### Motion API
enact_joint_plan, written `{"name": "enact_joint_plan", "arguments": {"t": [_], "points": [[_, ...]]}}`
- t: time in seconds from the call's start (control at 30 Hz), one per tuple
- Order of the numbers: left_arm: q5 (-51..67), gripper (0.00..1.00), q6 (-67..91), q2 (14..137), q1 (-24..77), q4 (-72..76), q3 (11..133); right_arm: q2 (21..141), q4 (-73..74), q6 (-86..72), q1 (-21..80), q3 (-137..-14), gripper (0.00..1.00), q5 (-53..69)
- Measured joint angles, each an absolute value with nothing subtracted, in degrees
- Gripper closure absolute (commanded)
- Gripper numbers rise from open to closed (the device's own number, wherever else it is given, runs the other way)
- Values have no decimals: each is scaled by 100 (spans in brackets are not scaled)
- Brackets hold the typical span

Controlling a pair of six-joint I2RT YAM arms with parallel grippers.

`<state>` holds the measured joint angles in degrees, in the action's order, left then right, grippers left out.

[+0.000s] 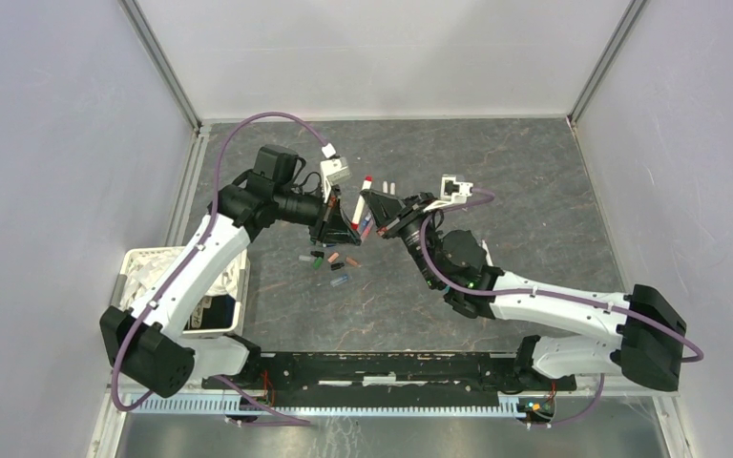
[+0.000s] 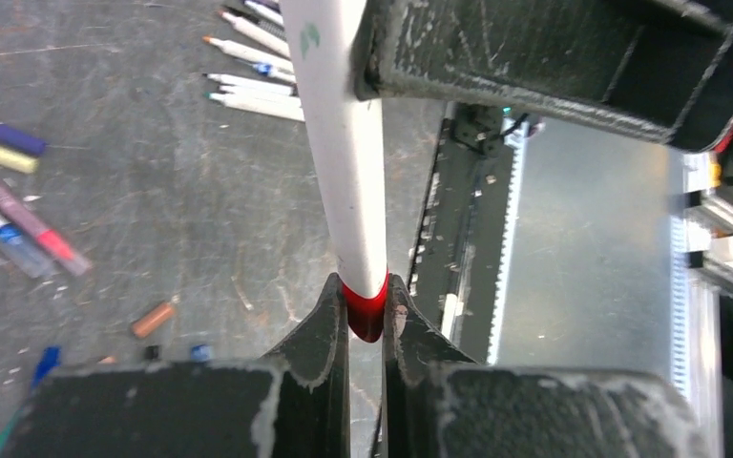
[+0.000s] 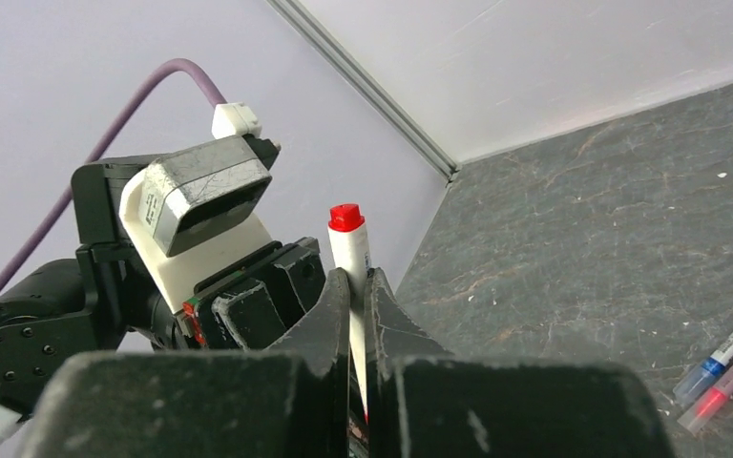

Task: Open the pen caps
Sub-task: Pick up the pen from the center of the board.

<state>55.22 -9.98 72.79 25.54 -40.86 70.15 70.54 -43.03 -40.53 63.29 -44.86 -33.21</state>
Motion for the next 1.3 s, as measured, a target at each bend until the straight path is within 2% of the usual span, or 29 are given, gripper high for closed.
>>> {"name": "enact_joint_plan", "arguments": {"t": [0.13,0.2,0.27,0.53,0.7,0.83,0.97,1.3], "points": [[4895,98,-1542,7275,2580,-4412,7153,6908,-3951,-4091,6326,-4480,58,-3277],[4517,98,-1933,7247,2580,-4554,7168,6746,-3474,-4101,6237,-4508,49,-3072],[4097,98,-2464,7188,2580,-4788,7168,6615,-2923,-4130,6034,-4635,46,-2681],[2563,98,-5188,6569,2613,-5839,6615,6405,-906,-4169,4445,-5319,45,-375],[1979,98,-6733,6088,2788,-6501,6412,7338,-1,-4023,4213,-6027,44,1238],[1723,98,-7662,5752,2954,-6807,6390,7902,-73,-4287,4300,-5898,43,2506],[1566,98,-8261,5586,3107,-6958,6344,8265,-285,-4593,4484,-5843,43,3251],[1238,98,-8733,5634,3328,-7067,6337,8715,-1153,-5183,5015,-5843,43,4075]]}}
